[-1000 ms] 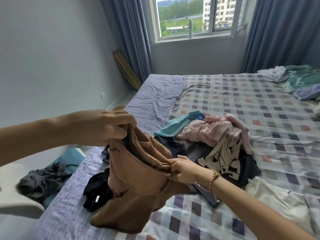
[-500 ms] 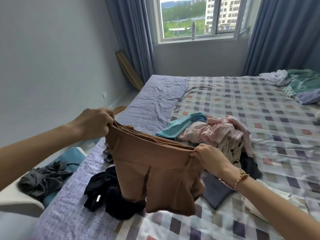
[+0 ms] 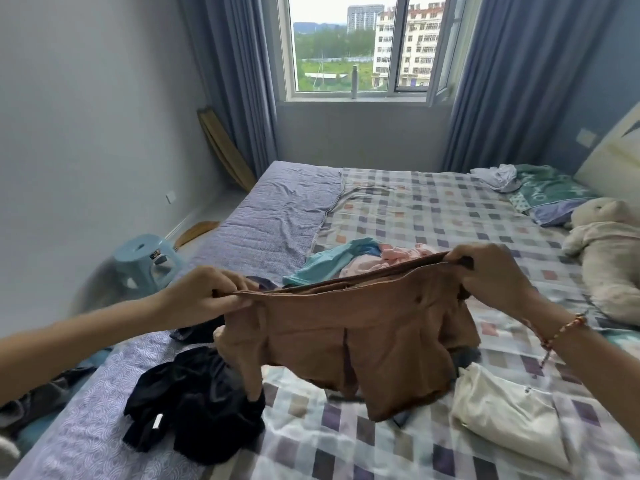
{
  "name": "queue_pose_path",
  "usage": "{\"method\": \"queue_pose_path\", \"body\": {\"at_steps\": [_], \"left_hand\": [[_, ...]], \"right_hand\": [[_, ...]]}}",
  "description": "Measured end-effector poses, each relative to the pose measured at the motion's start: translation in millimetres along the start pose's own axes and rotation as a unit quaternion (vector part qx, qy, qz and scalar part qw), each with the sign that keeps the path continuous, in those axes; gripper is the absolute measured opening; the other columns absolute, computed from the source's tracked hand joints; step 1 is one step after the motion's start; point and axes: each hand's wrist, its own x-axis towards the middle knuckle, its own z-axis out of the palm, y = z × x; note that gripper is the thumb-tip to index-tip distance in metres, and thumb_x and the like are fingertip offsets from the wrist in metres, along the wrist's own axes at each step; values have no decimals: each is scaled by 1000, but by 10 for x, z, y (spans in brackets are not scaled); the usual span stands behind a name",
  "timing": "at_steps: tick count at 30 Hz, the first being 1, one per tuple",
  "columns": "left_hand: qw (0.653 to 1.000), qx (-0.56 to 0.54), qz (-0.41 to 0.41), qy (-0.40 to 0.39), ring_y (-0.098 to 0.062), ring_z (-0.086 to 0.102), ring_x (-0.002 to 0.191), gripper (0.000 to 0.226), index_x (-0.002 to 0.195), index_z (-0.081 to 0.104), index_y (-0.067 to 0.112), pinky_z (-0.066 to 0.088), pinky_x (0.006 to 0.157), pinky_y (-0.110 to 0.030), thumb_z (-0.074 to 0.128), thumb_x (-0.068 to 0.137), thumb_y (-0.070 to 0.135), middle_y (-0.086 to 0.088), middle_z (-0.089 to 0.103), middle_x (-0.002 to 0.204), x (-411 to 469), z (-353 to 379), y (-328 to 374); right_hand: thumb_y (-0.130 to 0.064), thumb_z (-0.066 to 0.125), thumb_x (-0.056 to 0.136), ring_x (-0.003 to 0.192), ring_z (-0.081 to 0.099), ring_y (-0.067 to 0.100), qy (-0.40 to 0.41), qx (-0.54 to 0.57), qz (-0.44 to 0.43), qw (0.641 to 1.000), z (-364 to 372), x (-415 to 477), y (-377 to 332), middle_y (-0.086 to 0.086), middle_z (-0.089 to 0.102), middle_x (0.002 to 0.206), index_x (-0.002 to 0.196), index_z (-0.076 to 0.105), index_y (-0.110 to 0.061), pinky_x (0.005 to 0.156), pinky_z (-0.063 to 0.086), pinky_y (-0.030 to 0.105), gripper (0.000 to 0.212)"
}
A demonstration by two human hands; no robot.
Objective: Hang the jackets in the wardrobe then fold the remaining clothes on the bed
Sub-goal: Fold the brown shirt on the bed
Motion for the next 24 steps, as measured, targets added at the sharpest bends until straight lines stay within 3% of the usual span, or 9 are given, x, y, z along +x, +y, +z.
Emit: {"method": "queue_pose_path", "body": {"at_steps": [2, 4, 6, 8, 11, 13, 17, 20, 24], "left_hand": [[997, -54, -41, 30, -8, 52, 56, 58, 57, 68, 17, 39, 52, -27, 59, 67, 73, 8, 59, 59, -9, 150, 18], [996, -55, -36, 63, -2, 48, 51, 42, 65, 69, 31, 37, 51, -18, 65, 61, 73, 8, 58, 56, 16, 235, -29], [995, -58, -40, 68, 1, 51, 53, 32, 88, 65, 41, 39, 55, -10, 78, 61, 53, 13, 60, 60, 96, 279, -48], [990, -89, -74, 81, -1, 55, 59, 49, 103, 55, 38, 42, 61, -11, 84, 65, 31, 12, 60, 63, 260, 276, -93], [990, -51, -122, 52, -1, 60, 71, 19, 81, 65, 32, 45, 69, -22, 74, 66, 41, 7, 66, 73, 599, 418, -221], [990, 22, -142, 12, 3, 56, 70, 16, 64, 58, 31, 42, 69, -19, 69, 75, 30, 12, 60, 73, 910, 579, -383], [977, 160, -143, -2, -9, 56, 90, 6, 83, 55, 34, 39, 77, -18, 53, 87, 30, 21, 42, 73, 1354, 968, -607], [969, 228, -86, -26, -4, 49, 82, 6, 84, 51, 36, 31, 65, -12, 56, 85, 35, 22, 36, 69, 1455, 873, -659], [969, 235, 7, -70, -2, 40, 67, 44, 71, 32, 32, 31, 54, -15, 71, 56, 16, 18, 42, 72, 1139, 1027, -925]], "right_hand": [[11, 64, 76, 71, 56, 19, -12, -4, 12, 1000, -19, -18, 6, 10, 69, 79, 82, 72, -1, 63, 35, 10, 16], [14, 62, 75, 71, 58, 21, -1, 12, 18, 1000, -38, -41, 3, 7, 66, 75, 76, 67, -5, 63, 36, 6, 20], [12, 61, 75, 66, 54, 13, 6, 32, 45, 998, -82, -64, 25, -1, 58, 69, 71, 52, -15, 60, 38, 8, 29], [8, 62, 78, 65, 50, 9, 20, 38, 39, 998, -158, -12, 95, -4, 54, 68, 73, 45, -21, 56, 36, 15, 34], [3, 56, 85, 79, 55, 12, -44, -4, 43, 998, -77, 25, 278, -2, 62, 86, 101, 55, -24, 63, 36, 14, 32], [5, 52, 84, 93, 60, 14, -70, -30, 45, 996, 116, 121, 432, -1, 66, 101, 101, 66, -26, 68, 36, 6, 38], [-7, 47, 90, 120, 51, 18, -19, -17, 73, 997, 514, 296, 654, -4, 56, 124, 106, 58, -44, 94, 35, 20, 42], [2, 52, 83, 109, 57, 24, 53, -18, 75, 996, 719, 335, 914, -1, 62, 111, 99, 63, -27, 89, 44, 32, 34], [14, 67, 52, 73, 56, 8, 68, -14, -14, 997, 1167, -156, 1225, -5, 61, 77, 79, 58, -24, 67, 41, 17, 48]]}}
